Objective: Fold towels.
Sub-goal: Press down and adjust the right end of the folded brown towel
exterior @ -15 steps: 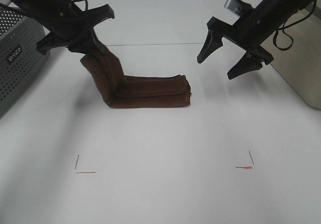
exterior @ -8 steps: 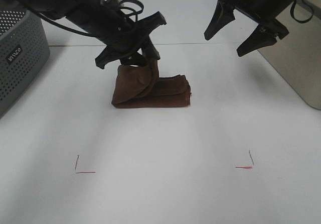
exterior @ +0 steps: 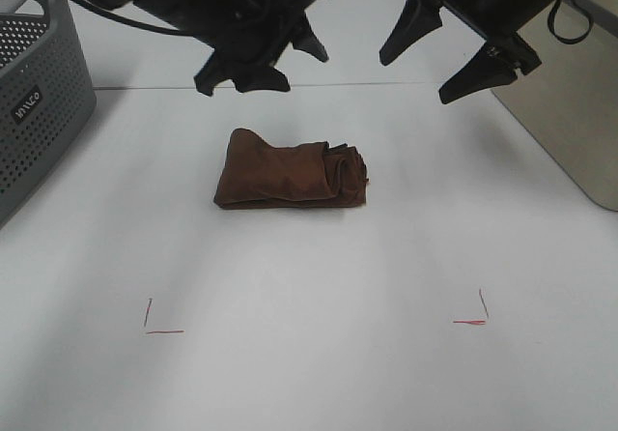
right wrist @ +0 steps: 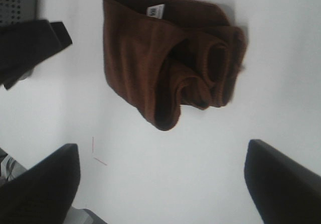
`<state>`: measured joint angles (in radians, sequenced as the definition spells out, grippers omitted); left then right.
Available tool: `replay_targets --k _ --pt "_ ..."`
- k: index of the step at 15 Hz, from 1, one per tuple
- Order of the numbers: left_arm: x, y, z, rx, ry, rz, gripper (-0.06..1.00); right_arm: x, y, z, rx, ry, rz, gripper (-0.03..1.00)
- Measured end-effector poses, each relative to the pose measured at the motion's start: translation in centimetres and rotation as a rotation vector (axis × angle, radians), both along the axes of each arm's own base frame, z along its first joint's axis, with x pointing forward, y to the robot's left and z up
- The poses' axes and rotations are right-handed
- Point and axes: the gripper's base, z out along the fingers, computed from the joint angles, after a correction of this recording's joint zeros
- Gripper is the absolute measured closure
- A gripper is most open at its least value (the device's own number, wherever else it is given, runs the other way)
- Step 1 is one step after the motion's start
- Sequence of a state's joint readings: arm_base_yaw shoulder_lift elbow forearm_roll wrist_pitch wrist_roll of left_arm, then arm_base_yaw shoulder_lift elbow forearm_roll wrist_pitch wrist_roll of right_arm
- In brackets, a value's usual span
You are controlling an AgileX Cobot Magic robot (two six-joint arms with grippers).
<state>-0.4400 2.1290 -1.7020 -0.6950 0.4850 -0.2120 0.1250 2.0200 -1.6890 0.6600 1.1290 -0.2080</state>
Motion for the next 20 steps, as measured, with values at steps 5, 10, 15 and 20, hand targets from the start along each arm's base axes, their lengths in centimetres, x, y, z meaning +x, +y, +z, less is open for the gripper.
replay_targets --k 5,10,15,20 --pt "2.2 6.1 1.8 0.045 -0.043 0.094 0.38 -1.4 8.7 -2.5 0.219 0.033 0.221 0.13" --pt "2.2 7.0 1.5 0.091 -0.035 0.078 0.38 0.0 11.2 -8.4 0.344 0.072 0.183 0.13" --pt "2.2 7.0 1.5 0.119 -0.057 0.047 0.38 1.7 10.3 -12.0 0.154 -0.027 0.080 0.13" --pt "2.1 7.0 1.4 0.130 -0.050 0.034 0.38 1.7 9.2 -12.3 -0.015 -0.022 0.114 0.13"
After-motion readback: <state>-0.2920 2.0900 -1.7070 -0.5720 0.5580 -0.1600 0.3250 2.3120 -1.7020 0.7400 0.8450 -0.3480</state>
